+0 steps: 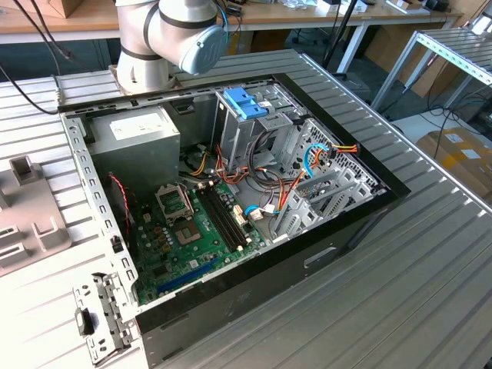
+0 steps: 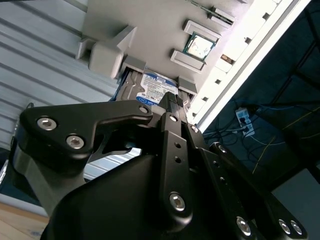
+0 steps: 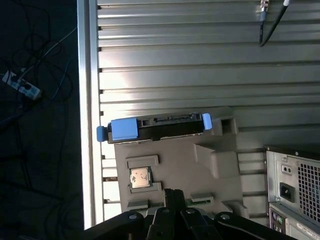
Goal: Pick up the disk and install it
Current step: 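Pick up the disk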
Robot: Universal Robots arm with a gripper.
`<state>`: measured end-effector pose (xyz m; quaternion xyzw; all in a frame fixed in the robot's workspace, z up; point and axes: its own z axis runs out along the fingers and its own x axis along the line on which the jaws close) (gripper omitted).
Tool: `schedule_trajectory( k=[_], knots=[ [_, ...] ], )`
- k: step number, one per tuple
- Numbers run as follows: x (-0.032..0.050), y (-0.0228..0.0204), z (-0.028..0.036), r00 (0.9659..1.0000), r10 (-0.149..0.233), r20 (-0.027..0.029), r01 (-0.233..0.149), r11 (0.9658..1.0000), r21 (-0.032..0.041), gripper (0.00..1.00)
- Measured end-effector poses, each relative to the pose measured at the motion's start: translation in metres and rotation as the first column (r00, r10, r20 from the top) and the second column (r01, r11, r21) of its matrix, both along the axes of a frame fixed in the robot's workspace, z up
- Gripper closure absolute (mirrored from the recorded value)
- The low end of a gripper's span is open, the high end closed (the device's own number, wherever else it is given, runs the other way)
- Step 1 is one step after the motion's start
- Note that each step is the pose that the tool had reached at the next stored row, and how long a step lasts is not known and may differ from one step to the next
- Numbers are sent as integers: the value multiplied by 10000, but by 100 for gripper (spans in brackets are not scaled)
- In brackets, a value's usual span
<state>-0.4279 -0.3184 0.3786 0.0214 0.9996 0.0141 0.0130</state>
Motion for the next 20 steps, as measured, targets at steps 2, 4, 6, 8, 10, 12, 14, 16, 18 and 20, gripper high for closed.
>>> schedule_trajectory(
  k=[2,4,6,8,10,12,14,16,18,20],
  knots=[
    [0,4,1,9999,152,-1,-152,9999,-9,89],
    [0,4,0,9996,289,0,-289,9996,-11,89],
    [0,4,0,9987,513,0,-513,9987,-11,89],
    [0,4,1,9980,629,-1,-629,9980,-11,89],
    [0,4,1,9966,823,-1,-823,9966,-11,89],
    [0,5,0,9956,935,0,-935,9956,-11,89],
    [0,4,1,9944,1054,-1,-1054,9944,-12,89],
    [0,4,1,9933,1159,-1,-1159,9933,-11,89],
    [0,4,1,9903,1386,-1,-1386,9903,-12,89],
    [0,4,0,9884,1517,-1,-1517,9884,-12,89]
  ],
)
